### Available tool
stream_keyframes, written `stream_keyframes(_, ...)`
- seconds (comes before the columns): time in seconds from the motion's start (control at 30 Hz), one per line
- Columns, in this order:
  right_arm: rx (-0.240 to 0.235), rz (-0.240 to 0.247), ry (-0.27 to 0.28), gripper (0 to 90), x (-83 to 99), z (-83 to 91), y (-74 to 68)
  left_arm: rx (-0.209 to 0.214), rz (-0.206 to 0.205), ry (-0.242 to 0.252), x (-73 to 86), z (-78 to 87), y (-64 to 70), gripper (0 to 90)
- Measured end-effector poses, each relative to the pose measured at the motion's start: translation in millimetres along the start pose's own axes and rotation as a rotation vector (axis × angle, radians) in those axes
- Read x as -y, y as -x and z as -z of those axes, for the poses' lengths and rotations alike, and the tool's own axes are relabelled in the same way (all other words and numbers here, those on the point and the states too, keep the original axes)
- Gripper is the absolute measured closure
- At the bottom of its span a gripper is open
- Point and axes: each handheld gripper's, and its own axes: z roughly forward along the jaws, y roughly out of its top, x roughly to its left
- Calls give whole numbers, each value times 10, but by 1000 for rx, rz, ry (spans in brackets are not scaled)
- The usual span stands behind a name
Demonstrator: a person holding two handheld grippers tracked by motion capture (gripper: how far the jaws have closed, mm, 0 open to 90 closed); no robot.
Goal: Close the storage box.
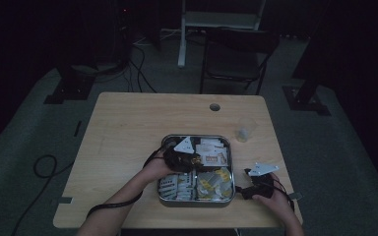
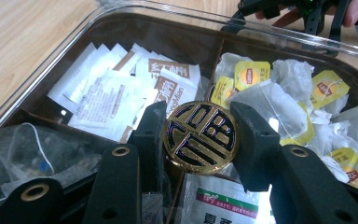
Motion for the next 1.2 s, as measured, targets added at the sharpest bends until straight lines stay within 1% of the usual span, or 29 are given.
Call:
stream_keyframes(0.17,0,-1,0,128,0,0,0,-10,-3,-12,17,-32,-9,597)
stream_keyframes(0.27,0,-1,0,128,0,0,0,-3,1,-13,14,-32,-28,597)
stream_keyframes(0.33,0,0,0,128,0,0,0,-7,-4,-26,9,-44,-31,596)
stream_keyframes(0.47,0,-1,0,128,0,0,0,-1,-1,-22,1,-67,-47,597)
stream_keyframes(0.53,0,0,0,128,0,0,0,-3,-8,-32,6,-83,-46,596)
stream_keyframes(0.6,0,0,0,128,0,0,0,-3,1,-29,12,-87,-48,596)
stream_keyframes(0.73,0,-1,0,128,0,0,0,-4,6,-21,25,-89,-46,595)
stream_keyframes(0.9,0,-1,0,128,0,0,0,-6,4,-24,26,-83,-43,592)
stream_keyframes(0.97,0,-1,0,128,0,0,0,8,22,-35,25,-76,-55,583)
stream_keyframes(1.0,0,0,0,128,0,0,0,16,37,-37,27,-72,-62,532)
stream_keyframes(1.03,0,-1,0,128,0,0,0,10,44,-41,30,-66,-64,427)
stream_keyframes(1.07,0,-1,0,128,0,0,0,-7,48,-41,38,-58,-66,398)
stream_keyframes(1.1,0,-1,0,128,0,0,0,-10,55,-33,49,-47,-71,387)
stream_keyframes(1.13,0,-1,0,128,0,0,0,7,58,-23,62,-28,-78,330)
stream_keyframes(1.17,0,-1,0,128,0,0,0,7,58,-23,62,-28,-78,282)
stream_keyframes(1.2,0,-1,0,128,0,0,0,-6,62,0,75,13,-75,282)
